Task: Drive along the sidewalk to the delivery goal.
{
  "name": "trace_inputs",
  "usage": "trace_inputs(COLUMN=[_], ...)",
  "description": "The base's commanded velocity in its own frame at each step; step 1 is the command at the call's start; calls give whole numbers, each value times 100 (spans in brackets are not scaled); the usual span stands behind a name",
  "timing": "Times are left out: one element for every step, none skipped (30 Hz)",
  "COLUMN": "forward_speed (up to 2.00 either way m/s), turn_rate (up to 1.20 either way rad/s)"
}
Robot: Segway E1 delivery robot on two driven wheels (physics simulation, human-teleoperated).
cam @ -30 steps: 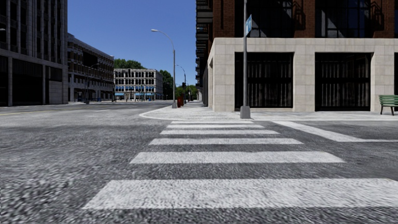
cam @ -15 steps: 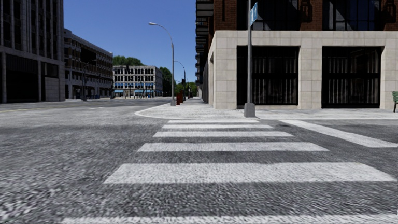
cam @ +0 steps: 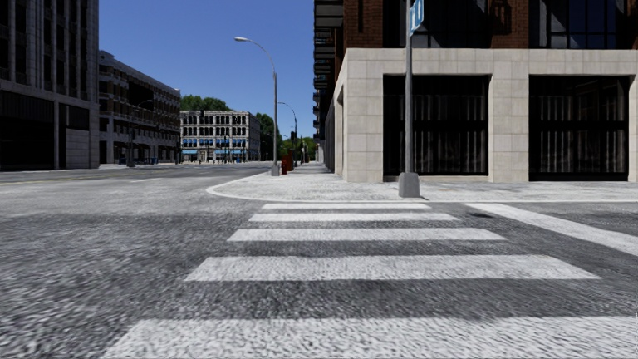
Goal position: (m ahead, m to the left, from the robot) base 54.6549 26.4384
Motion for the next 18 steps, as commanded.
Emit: trace_inputs(forward_speed=[148, 148, 200, 200, 200, 200, 200, 200, 200, 200, 200, 200, 200, 200, 200, 200, 200, 200], turn_rate=[0, 0, 0, 0, 0, 0, 0, 0, 0, 0, 0, 0, 0, 0, 0, 0, 0, 0])
